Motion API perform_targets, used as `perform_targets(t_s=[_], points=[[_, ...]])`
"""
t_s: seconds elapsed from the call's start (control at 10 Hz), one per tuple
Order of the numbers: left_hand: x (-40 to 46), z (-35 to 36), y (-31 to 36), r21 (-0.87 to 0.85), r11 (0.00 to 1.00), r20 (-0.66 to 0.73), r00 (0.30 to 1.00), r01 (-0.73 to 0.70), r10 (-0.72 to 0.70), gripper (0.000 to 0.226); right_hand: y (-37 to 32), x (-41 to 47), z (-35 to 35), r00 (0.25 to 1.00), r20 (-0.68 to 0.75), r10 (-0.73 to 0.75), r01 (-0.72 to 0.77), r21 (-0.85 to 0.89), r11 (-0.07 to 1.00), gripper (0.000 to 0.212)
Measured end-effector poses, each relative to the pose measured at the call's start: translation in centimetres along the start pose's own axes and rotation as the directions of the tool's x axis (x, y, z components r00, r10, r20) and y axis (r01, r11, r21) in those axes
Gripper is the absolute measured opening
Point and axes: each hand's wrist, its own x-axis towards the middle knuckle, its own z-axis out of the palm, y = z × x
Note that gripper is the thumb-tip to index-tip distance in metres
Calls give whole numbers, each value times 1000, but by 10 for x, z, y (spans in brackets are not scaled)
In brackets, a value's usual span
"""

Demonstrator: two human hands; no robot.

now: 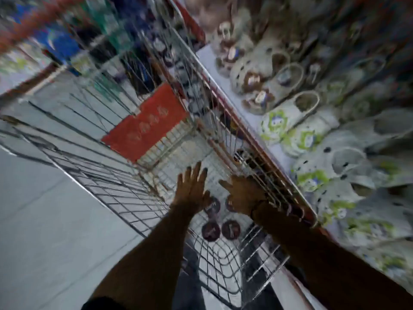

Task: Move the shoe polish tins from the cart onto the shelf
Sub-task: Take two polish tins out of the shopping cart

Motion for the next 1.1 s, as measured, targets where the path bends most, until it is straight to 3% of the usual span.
perform_targets(t_s=[0.1, 0.2, 0.3, 0.4, 0.5, 0.7, 0.8, 0.9, 1.0, 1.1], points=[[16, 44, 7, -69, 994, 138, 988, 86, -75, 72, 13, 25, 36, 993, 102, 52, -57, 39, 998, 51], [27, 102, 14, -58, 989, 259, 959, 132, -113, 68, 24, 50, 75, 972, 233, -23, 17, 27, 999, 39], [34, 123, 16, -116, 977, 234, 961, 181, -150, 63, 31, 62, 86, 978, 199, -55, 59, -12, 998, 34], [42, 121, 22, -93, 977, 182, 968, 189, -170, 48, 31, 62, 76, 992, 122, -14, 13, 14, 1000, 26], [40, 95, 19, -86, 984, 158, 977, 158, -143, 50, 26, 49, 55, 997, 67, 37, -39, 26, 999, 27], [9, -24, -9, -157, 982, -118, 985, 104, -123, 79, 1, 9, -46, 967, -117, 226, -186, 279, 942, 85], [-22, -113, -26, -327, 945, -348, 929, 5, -125, 75, -23, -16, -131, 913, -354, 204, -73, 351, 934, 82], [-42, -182, -29, -411, 908, -505, 849, -77, -157, 68, -38, -40, -197, 796, -577, 183, 32, 341, 939, 74], [-66, -271, -18, -484, 817, -701, 697, -314, -148, 58, -54, -84, -281, 614, -776, 144, 173, 311, 935, 78], [-75, -313, -6, -429, 787, -780, 622, -443, -76, 55, -56, -117, -324, 489, -860, 145, 221, 283, 933, 70]])
